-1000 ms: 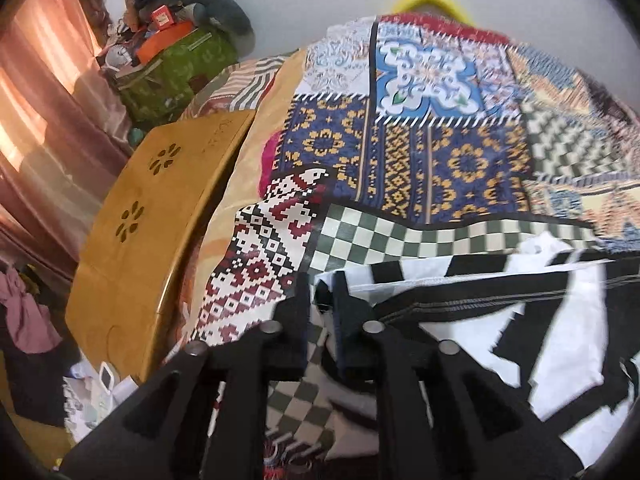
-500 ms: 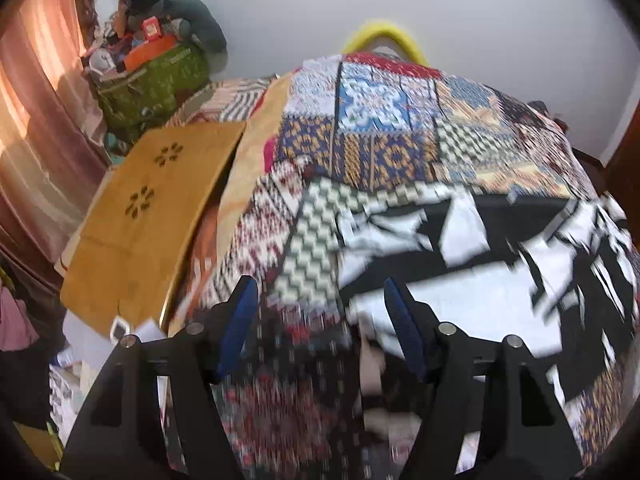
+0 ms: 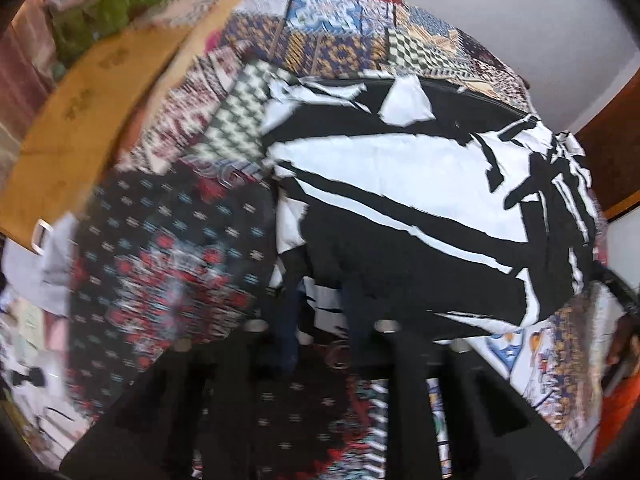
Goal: Fold small clothes
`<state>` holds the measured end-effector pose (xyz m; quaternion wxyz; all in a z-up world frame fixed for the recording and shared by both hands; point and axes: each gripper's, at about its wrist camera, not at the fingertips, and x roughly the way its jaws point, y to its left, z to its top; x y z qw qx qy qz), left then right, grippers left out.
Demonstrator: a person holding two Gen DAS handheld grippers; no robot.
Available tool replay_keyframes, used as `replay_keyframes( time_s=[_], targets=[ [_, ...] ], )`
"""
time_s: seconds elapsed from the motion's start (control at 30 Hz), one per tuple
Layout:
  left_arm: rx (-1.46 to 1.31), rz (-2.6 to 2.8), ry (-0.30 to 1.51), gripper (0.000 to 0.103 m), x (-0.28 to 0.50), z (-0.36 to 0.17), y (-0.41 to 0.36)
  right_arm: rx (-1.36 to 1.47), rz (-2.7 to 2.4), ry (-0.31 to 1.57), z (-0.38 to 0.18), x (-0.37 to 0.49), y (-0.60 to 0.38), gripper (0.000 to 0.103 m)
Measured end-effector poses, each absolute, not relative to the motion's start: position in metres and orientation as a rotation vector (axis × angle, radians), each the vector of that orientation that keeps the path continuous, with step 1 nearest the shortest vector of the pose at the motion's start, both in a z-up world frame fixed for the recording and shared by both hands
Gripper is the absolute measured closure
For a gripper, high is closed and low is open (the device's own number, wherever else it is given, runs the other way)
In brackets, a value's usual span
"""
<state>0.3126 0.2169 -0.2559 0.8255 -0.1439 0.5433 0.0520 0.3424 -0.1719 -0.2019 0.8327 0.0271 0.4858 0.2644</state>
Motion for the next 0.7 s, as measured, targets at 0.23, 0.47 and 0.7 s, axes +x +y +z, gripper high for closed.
replay_keyframes(
  time_s=[0.23,0.47,0.7],
  targets=[
    [-0.245,0.115,1.128,0.096,0.299,-0.248,0.204,0.082,0.573,1.021,-0.208,0.336,-0.168,0.087],
    [-0.230,0.077,1.082,0.097,0.268,-0.229,0.193,0.059,0.575,0.939,-0.177,0.296,-0.189,0.091],
    [0.019,0.297,1.174,0.103,0.247,-0.275,0.190,-0.084,0.470,1.024,-0.206,0.288,-0.200,0.091]
  ],
)
